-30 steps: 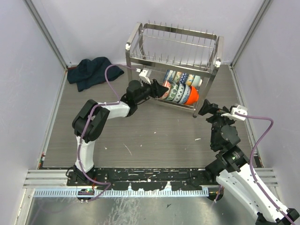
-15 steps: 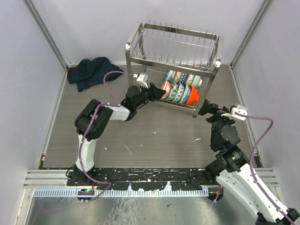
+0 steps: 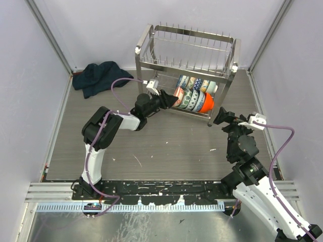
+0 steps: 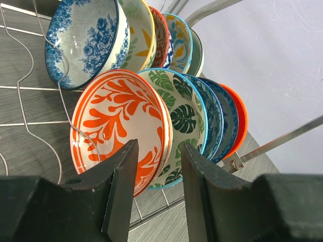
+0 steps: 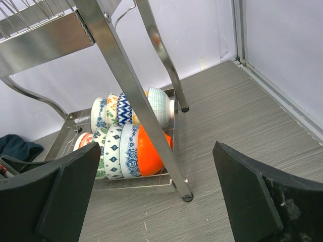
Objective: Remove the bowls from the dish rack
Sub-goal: Pick up the bowl from the dish rack.
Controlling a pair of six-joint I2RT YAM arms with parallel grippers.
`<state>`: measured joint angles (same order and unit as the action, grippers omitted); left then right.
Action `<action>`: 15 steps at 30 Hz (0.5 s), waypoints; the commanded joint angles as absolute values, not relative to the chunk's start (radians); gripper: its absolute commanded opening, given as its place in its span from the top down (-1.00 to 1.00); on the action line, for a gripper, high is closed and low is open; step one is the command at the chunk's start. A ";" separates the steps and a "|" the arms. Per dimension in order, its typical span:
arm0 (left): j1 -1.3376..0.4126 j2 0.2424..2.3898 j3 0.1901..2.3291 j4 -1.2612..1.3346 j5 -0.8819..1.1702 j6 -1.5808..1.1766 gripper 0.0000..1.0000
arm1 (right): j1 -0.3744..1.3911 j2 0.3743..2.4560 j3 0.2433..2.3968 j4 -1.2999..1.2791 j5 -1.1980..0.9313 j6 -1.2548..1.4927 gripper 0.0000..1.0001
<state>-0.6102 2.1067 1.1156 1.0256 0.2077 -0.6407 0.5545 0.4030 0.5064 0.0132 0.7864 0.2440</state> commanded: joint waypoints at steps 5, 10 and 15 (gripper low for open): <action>-0.591 2.164 1.123 1.043 0.204 -0.695 0.16 | 0.558 0.389 0.505 0.038 0.782 0.254 -1.00; -0.593 2.171 1.131 1.042 0.207 -0.698 0.25 | 0.558 0.390 0.506 0.039 0.782 0.253 -1.00; -0.596 2.177 1.136 1.043 0.212 -0.698 0.35 | 0.558 0.390 0.505 0.042 0.781 0.253 -1.00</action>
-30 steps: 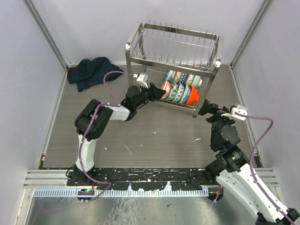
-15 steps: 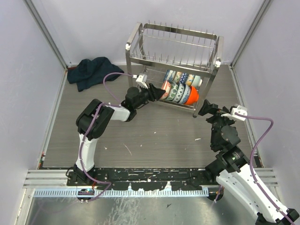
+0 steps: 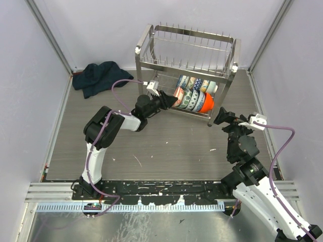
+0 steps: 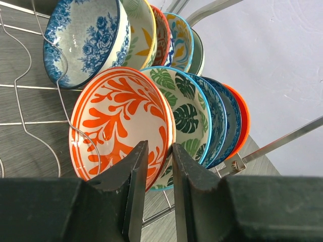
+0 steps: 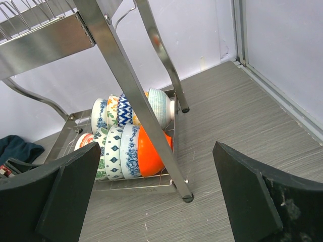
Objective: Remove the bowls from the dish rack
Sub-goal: Pick up the bowl from the dish rack.
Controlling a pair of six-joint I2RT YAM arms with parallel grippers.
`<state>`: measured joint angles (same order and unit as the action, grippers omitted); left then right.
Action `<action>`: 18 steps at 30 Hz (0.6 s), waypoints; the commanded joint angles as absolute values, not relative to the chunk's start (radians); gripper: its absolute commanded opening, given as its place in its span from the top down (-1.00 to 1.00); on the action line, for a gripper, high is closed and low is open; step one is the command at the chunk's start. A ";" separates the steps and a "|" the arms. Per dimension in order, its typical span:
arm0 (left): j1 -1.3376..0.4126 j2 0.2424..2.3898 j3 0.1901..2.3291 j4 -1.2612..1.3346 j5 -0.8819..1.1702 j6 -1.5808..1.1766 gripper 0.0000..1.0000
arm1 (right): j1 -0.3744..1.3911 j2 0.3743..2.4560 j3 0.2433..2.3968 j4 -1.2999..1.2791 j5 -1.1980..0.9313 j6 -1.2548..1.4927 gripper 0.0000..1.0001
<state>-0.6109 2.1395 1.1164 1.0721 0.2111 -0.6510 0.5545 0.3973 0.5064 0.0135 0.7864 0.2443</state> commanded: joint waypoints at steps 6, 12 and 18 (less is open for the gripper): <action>-0.604 2.196 1.155 1.049 0.224 -0.702 0.44 | 0.558 0.388 0.504 0.043 0.782 0.253 -1.00; -0.606 2.216 1.164 1.065 0.231 -0.714 0.78 | 0.558 0.388 0.502 0.045 0.784 0.252 -1.00; -0.606 2.208 1.150 1.089 0.230 -0.706 1.00 | 0.558 0.387 0.501 0.049 0.782 0.250 -1.00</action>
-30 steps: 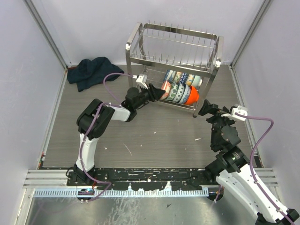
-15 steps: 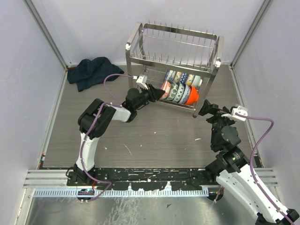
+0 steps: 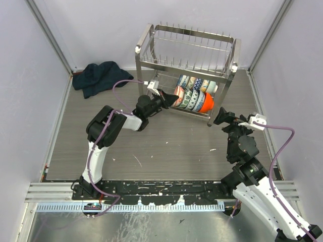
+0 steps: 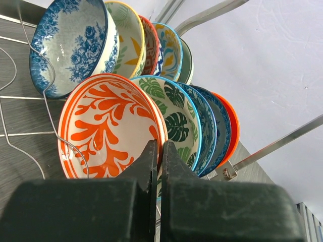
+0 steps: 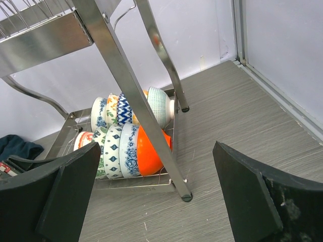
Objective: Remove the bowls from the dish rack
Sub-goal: Pick up the bowl from the dish rack.
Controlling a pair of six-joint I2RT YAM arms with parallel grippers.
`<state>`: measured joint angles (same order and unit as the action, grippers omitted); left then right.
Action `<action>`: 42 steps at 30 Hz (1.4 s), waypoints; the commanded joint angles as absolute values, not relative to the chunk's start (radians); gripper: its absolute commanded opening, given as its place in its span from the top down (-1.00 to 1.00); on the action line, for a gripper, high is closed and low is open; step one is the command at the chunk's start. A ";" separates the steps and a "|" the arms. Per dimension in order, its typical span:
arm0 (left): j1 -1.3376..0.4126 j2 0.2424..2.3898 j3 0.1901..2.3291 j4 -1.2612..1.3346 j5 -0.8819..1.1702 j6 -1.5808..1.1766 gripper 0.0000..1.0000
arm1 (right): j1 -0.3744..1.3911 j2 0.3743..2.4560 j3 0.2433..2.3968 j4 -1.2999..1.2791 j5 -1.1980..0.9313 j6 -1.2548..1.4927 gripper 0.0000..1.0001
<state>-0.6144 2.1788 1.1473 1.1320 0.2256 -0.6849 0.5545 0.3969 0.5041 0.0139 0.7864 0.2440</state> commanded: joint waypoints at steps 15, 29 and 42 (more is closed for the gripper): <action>-0.611 2.131 1.040 1.282 0.178 -0.643 1.00 | 0.558 0.391 0.502 0.052 0.784 0.249 -1.00; -0.615 2.094 1.028 1.384 0.182 -0.618 1.00 | 0.558 0.393 0.500 0.053 0.787 0.247 -1.00; -0.619 2.153 1.078 1.430 0.151 -0.632 1.00 | 0.558 0.390 0.502 0.051 0.794 0.240 -1.00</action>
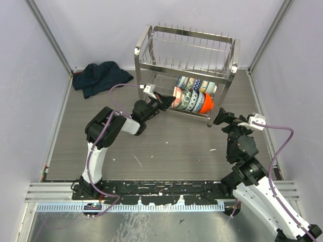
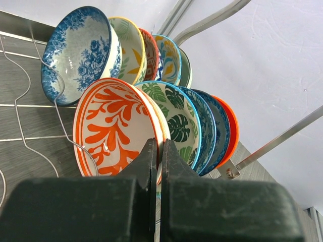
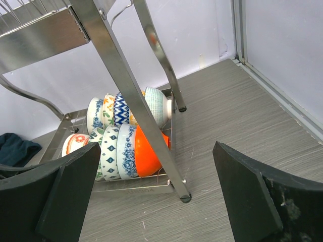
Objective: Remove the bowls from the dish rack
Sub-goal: Pick up the bowl from the dish rack.
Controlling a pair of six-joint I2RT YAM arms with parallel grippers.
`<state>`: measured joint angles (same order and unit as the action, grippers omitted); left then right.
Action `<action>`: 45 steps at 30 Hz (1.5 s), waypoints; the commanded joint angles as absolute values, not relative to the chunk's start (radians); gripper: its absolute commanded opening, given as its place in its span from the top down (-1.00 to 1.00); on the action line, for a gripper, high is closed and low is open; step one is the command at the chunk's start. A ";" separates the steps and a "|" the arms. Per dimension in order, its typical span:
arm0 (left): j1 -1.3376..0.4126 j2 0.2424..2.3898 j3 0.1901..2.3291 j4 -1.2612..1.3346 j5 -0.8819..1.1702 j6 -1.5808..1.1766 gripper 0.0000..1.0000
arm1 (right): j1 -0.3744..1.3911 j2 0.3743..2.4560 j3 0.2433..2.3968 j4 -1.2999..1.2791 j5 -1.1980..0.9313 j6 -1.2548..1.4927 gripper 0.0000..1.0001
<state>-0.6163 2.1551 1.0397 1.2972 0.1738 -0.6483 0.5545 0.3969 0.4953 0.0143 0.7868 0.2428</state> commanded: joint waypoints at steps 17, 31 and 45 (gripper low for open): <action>-0.617 2.145 1.127 1.430 0.161 -0.662 1.00 | 0.558 0.394 0.504 0.053 0.801 0.236 -1.00; -0.615 2.150 1.150 1.430 0.187 -0.706 1.00 | 0.558 0.393 0.503 0.051 0.803 0.235 -1.00; -0.614 2.105 1.133 1.420 0.192 -0.700 1.00 | 0.558 0.393 0.502 0.051 0.802 0.236 -1.00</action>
<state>-0.6216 2.1666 1.1114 1.3167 0.2043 -0.7082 0.5545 0.3969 0.4953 0.0143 0.7879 0.2424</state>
